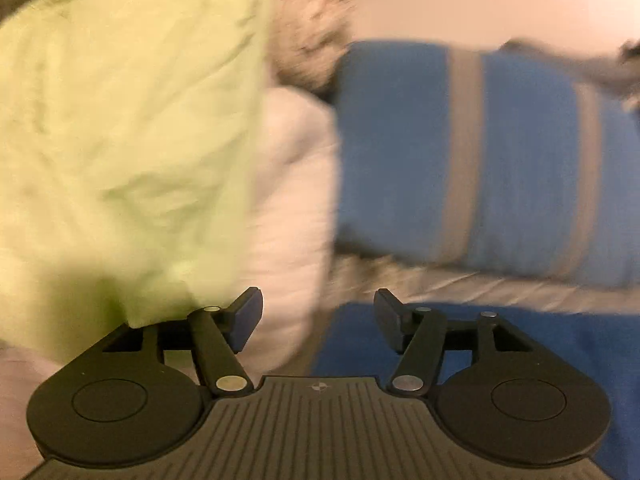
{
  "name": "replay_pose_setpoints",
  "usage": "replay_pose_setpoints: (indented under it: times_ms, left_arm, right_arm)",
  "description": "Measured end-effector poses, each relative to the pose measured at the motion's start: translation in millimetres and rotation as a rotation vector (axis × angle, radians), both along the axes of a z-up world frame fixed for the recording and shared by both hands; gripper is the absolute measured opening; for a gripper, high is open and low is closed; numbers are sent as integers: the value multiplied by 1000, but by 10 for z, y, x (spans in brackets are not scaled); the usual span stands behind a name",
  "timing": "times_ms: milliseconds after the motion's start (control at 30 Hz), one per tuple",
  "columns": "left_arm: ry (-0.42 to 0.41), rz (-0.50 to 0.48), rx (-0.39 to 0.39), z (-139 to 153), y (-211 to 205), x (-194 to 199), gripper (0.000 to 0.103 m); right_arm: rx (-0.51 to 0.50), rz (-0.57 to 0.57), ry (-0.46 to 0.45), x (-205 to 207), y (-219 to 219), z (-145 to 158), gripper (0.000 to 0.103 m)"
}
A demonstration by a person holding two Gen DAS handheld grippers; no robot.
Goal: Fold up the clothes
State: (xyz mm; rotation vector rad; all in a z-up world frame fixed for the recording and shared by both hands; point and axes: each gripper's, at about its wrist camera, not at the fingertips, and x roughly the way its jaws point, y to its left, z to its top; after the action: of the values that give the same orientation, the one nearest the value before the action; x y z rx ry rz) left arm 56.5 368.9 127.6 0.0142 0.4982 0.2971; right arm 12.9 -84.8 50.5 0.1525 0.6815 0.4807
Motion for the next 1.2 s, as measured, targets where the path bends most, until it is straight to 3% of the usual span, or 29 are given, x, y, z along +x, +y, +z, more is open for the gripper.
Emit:
replay_pose_setpoints:
  times_ms: [67,133,200,233,367,533,633,800,967,1200]
  left_arm:
    - [3,-37,-20,-91,-71,72,49]
    - [5,-60,-61,-258,-111,141,13]
    - [36,-102,-114,-461,-127,288,3]
    - [63,-111,-102,-593,-147,362,0]
    - [175,-135,-31,-1144,-235,639,0]
    - [220,-140,104,-1215,-440,766,0]
    - [186,-126,72,-1210,-359,669,0]
    - [163,-116,101,-1005,-473,523,0]
    - [95,-197,43,-606,-848,319,0]
    - [24,-364,-84,-74,-1980,258,0]
  right_arm:
    - [27,-18,17,16,-45,4,103]
    - [51,-29,40,32,-86,-7,103]
    - [70,-32,67,42,-125,-45,103]
    - [77,-35,76,48,-145,-59,103]
    - [74,-50,90,50,-226,-91,103]
    - [57,-59,77,68,-305,-107,103]
    - [56,-76,93,87,-346,-130,103]
    - [47,-80,123,70,-395,-168,103]
    - [27,-107,146,46,-463,-195,103]
    - [25,-210,222,62,-649,-258,103]
